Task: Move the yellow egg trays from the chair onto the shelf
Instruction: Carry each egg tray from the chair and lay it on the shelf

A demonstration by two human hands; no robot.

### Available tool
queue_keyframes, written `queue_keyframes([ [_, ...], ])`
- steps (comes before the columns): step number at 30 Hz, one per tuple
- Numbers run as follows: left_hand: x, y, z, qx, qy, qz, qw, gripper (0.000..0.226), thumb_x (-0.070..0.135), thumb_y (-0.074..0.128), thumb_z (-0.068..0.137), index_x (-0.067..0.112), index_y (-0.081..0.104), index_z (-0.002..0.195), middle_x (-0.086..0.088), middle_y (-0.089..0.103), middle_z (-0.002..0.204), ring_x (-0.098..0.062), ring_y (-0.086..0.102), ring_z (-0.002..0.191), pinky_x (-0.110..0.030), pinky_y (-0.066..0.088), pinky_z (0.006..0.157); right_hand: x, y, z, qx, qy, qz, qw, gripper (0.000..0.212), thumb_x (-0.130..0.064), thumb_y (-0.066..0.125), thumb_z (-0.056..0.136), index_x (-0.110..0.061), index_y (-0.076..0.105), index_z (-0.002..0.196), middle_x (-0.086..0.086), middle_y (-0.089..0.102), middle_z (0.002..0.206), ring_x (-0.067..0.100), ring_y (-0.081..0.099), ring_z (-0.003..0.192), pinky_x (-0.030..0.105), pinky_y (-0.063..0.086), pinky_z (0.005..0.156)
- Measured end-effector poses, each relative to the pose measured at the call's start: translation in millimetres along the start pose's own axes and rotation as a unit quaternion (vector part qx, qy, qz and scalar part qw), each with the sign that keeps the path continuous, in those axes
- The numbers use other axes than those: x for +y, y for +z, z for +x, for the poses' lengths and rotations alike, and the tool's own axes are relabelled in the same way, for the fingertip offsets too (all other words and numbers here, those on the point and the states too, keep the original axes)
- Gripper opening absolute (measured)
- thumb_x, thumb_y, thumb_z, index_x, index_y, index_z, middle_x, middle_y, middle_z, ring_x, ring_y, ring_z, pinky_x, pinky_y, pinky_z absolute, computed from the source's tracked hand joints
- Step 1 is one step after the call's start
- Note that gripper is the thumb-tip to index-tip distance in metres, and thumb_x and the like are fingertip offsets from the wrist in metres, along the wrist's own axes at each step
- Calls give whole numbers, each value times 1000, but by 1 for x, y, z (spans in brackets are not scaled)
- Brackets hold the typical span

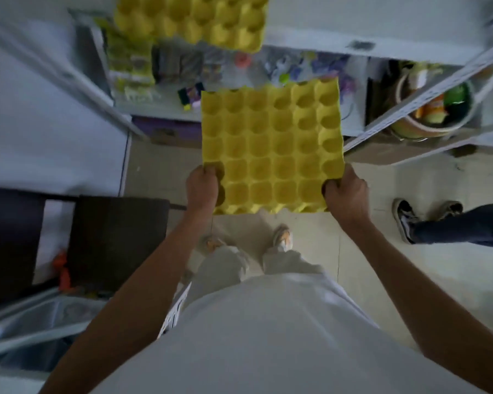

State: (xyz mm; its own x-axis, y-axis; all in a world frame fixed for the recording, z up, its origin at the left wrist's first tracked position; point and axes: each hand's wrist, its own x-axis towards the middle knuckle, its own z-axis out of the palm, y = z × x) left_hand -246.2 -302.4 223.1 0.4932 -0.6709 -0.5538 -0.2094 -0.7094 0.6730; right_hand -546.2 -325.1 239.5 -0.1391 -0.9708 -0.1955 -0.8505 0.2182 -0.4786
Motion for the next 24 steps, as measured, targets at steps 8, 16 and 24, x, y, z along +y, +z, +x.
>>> queue_keyframes([
  [8,97,46,-25,24,97,57,993,40,24,40,104,0,60,80,-18,65,88,-38,65,94,-36,41,71,28,-76,27,29,20,83,996,26,-14,41,80,-6,50,103,15,62,74,38,60,65,49,55,61],
  [16,157,48,-6,22,109,25,993,27,26,45,100,5,61,101,-7,65,96,-33,63,97,-41,47,81,13,-99,93,20,26,101,994,19,-9,50,87,-9,51,106,15,67,86,38,63,77,47,56,69],
  [24,244,28,73,-144,163,61,974,49,51,57,79,26,64,120,5,66,111,-19,64,101,-38,53,85,-17,-99,200,12,92,111,990,25,-20,51,85,-6,53,106,17,64,89,40,62,85,45,52,72],
])
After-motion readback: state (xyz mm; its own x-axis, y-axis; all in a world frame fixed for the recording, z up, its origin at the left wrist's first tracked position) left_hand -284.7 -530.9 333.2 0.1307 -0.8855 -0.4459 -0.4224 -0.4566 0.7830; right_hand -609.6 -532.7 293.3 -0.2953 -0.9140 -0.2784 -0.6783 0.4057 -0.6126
